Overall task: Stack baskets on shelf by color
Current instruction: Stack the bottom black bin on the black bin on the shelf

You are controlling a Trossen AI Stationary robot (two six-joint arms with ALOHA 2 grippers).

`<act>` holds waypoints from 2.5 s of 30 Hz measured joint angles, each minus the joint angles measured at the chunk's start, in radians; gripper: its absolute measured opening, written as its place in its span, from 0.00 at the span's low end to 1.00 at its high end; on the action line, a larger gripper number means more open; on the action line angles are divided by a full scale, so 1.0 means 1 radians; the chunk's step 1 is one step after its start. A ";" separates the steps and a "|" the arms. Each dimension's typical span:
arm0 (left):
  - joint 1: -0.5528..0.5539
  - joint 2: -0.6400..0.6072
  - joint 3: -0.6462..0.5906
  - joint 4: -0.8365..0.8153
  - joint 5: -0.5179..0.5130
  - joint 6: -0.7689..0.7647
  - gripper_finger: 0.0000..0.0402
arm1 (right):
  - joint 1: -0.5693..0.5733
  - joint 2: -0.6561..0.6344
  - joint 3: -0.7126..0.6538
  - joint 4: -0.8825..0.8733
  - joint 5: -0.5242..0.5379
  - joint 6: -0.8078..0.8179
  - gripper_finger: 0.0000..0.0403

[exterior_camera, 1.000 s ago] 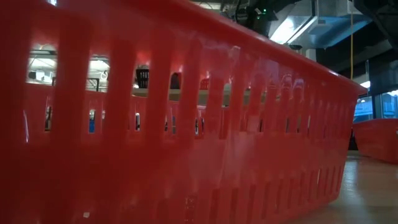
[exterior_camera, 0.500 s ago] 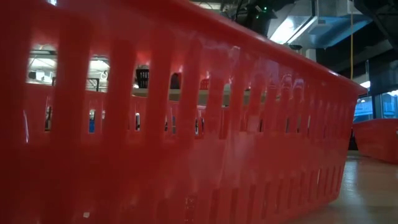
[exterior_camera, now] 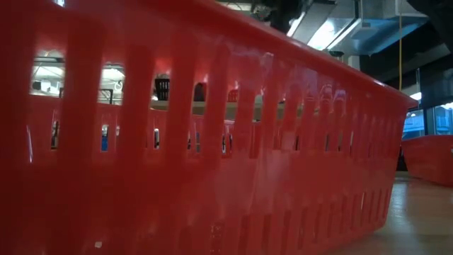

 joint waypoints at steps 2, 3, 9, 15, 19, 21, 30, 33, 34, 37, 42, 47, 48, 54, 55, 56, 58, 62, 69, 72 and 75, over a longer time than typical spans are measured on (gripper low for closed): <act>-0.036 0.000 0.000 -0.033 0.031 -0.037 0.17 | 0.038 -0.017 0.000 0.000 -0.062 0.002 0.28; -0.056 0.000 0.000 -0.043 0.037 -0.052 0.17 | 0.059 -0.026 0.000 0.000 -0.075 0.009 0.28; -0.206 0.000 0.000 -0.040 0.047 -0.083 0.17 | 0.186 -0.064 -0.001 0.000 -0.101 0.041 0.28; -0.401 0.008 -0.008 -0.035 0.114 -0.077 0.17 | 0.293 -0.071 -0.002 0.001 -0.099 0.116 0.28; -0.511 0.008 -0.057 -0.002 0.109 -0.077 0.17 | 0.351 -0.071 -0.002 0.001 -0.098 0.152 0.28; -0.561 0.008 -0.088 0.020 0.110 -0.077 0.17 | 0.377 -0.071 -0.002 0.001 -0.098 0.161 0.28; -0.662 0.008 -0.290 0.230 0.097 -0.075 0.17 | 0.469 -0.071 -0.002 0.071 -0.187 0.163 0.28; -0.668 0.008 -0.365 0.360 0.094 -0.052 0.17 | 0.483 -0.071 -0.002 0.104 -0.223 0.163 0.28; -0.668 0.008 -0.392 0.399 0.094 -0.040 0.17 | 0.487 -0.071 -0.002 0.105 -0.227 0.163 0.28; -0.668 0.008 -0.472 0.501 0.094 -0.024 0.17 | 0.491 -0.071 -0.002 0.117 -0.227 0.164 0.28; -0.669 0.008 -0.594 0.617 0.094 -0.022 0.17 | 0.492 -0.071 -0.002 0.131 -0.229 0.215 0.28; -0.669 0.008 -0.686 0.714 0.105 -0.020 0.17 | 0.492 -0.071 -0.002 0.133 -0.229 0.211 0.28; -0.669 0.008 -0.702 0.744 0.113 -0.014 0.17 | 0.492 -0.071 -0.002 0.134 -0.229 0.212 0.28; -0.669 0.008 -0.771 0.829 0.184 0.017 0.17 | 0.492 -0.071 -0.002 0.133 -0.229 0.211 0.28; -0.669 0.008 -0.775 0.834 0.183 0.027 0.17 | 0.492 -0.071 -0.002 0.133 -0.229 0.211 0.28; -0.669 0.008 -0.780 0.838 0.181 0.031 0.17 | 0.492 -0.071 -0.002 0.133 -0.228 0.210 0.28; -0.669 0.008 -0.790 0.837 0.179 0.032 0.17 | 0.492 -0.070 -0.002 0.133 -0.228 0.210 0.28; -0.669 0.008 -0.803 0.841 0.178 0.032 0.17 | 0.492 -0.070 -0.002 0.133 -0.228 0.209 0.28; -0.669 0.010 -0.812 0.842 0.173 0.032 0.17 | 0.492 -0.070 -0.002 0.133 -0.228 0.207 0.28; -0.669 0.017 -0.812 0.861 0.173 0.033 0.17 | 0.492 -0.070 -0.002 0.133 -0.228 0.207 0.28; -0.669 0.017 -0.812 0.865 0.173 0.033 0.17 | 0.492 -0.070 -0.002 0.133 -0.228 0.207 0.28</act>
